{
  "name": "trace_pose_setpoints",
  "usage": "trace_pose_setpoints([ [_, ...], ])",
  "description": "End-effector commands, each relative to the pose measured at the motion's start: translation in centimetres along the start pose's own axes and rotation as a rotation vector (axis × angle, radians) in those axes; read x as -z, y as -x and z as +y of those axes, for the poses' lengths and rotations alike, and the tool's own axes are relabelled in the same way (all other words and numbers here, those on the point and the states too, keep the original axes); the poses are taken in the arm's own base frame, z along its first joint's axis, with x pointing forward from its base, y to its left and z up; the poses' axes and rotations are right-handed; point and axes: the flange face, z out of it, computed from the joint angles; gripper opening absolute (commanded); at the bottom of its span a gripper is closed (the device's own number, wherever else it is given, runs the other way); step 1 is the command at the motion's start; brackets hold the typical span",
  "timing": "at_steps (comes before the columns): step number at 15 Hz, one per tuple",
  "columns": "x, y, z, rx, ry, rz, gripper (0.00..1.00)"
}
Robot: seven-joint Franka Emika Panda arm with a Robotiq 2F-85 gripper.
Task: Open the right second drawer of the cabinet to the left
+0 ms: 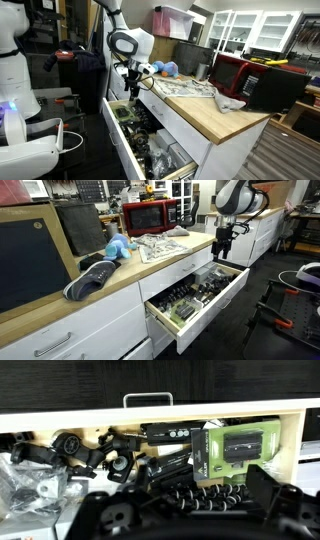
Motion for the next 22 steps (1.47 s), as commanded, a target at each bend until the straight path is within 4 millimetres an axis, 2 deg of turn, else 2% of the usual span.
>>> trace_pose_setpoints([
  [1, 4.1, 2.0, -2.1, 0.074, -0.020, 0.016, 1.00],
  [9, 10.6, 3.5, -4.4, 0.100, -0.078, 0.052, 1.00],
  [18, 16.8, 4.5, -3.8, 0.069, -0.128, 0.189, 1.00],
  [22, 19.2, 5.2, -3.4, 0.075, -0.111, 0.180, 1.00],
])
